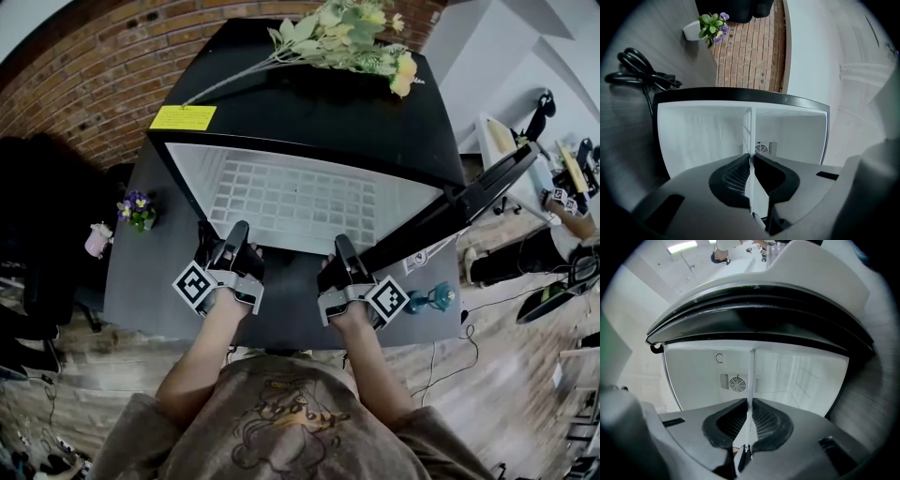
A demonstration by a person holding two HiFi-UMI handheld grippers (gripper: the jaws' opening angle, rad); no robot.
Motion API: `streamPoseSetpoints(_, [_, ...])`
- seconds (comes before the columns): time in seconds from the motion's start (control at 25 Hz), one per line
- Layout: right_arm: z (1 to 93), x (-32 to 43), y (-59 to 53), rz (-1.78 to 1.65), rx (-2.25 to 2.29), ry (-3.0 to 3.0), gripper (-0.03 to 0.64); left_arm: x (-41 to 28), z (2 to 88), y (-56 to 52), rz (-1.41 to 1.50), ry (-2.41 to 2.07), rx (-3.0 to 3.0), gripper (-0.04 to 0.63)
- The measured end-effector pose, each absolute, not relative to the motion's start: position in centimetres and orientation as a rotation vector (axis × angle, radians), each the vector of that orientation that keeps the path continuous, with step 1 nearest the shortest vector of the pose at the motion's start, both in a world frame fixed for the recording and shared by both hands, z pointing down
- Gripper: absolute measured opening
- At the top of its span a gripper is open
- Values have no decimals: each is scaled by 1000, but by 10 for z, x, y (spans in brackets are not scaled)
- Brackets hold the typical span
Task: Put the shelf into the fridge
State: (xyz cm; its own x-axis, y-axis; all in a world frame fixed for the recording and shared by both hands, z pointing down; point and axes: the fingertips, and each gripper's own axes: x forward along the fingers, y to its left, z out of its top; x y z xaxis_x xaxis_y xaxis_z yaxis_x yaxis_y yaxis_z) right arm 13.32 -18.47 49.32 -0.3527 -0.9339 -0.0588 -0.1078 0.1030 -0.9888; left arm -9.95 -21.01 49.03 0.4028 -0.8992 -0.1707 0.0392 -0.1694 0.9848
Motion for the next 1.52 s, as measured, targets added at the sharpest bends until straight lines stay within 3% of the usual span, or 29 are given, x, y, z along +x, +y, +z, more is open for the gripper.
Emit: streamPoseSetpoints(1.52, [494,139,-218,-1343,-1134,1542,32,-94,491,-247,-1017,-802,1458,49])
